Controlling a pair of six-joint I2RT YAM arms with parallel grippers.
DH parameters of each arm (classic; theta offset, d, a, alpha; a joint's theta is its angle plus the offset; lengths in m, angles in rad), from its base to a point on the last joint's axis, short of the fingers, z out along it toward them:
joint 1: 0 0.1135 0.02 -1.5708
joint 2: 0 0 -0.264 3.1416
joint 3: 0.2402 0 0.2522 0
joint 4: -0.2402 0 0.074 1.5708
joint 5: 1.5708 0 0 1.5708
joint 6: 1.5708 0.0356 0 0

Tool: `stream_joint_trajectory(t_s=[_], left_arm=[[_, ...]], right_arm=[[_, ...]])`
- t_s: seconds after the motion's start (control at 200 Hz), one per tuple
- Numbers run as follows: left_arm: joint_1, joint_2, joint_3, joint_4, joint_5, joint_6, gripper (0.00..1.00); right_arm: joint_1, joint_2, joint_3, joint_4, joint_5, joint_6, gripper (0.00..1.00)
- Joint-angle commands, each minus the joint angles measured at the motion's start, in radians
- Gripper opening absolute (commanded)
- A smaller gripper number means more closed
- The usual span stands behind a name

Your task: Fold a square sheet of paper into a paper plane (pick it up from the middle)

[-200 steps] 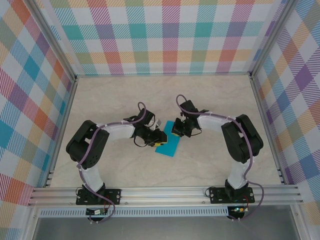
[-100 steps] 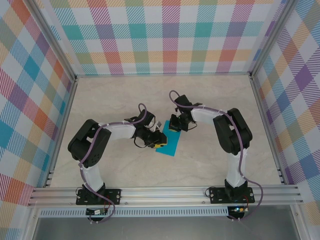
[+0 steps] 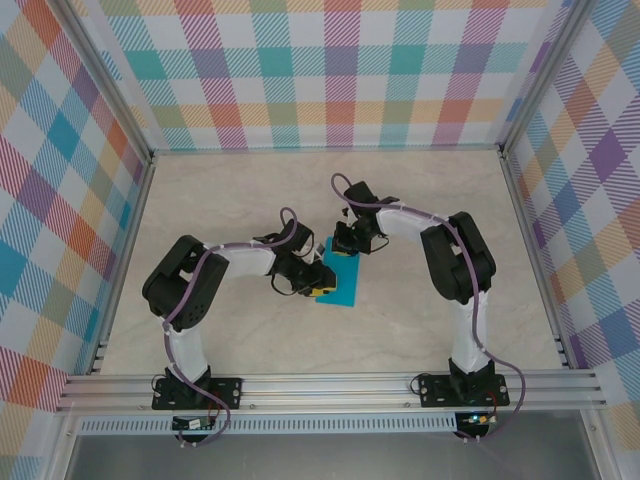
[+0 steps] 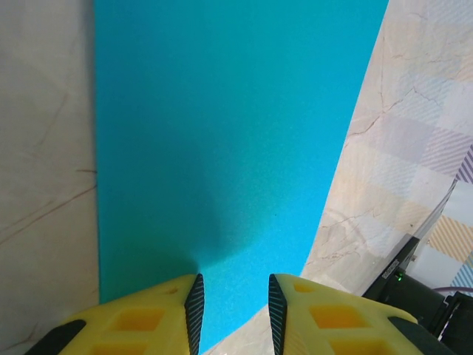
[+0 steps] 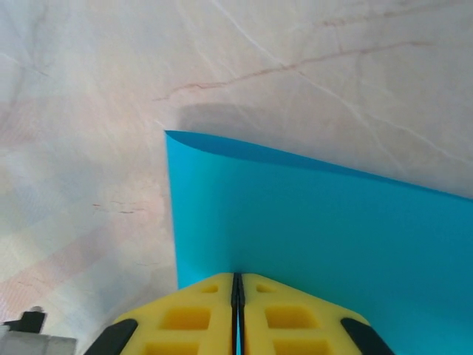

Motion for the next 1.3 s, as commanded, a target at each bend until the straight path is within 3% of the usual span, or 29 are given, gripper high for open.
stream_joint_trajectory(t_s=[0.0, 0.315, 0.58, 1.02, 1.295], left_arm=[[-0.022, 0.036, 0.015, 0.012, -0.041, -0.045, 0.32], [-0.01, -0.101, 0.013, 0.018, -0.104, -0.057, 0.32], [0.004, -0.071, 0.009, 0.005, -0.13, -0.044, 0.26], [0.004, -0.017, 0.023, -0.015, -0.138, -0.044, 0.2], [0.005, -0.043, 0.022, -0.02, -0.139, -0.045, 0.2]], right_arm=[[-0.01, -0.102, 0.009, -0.02, -0.013, 0.004, 0.17], [-0.047, -0.462, -0.396, 0.165, -0.007, 0.225, 0.41], [-0.04, -0.584, -0.665, 0.33, -0.078, 0.399, 0.44], [0.025, -0.528, -0.714, 0.399, -0.113, 0.429, 0.4], [0.032, -0.545, -0.7, 0.29, -0.034, 0.396, 0.44]])
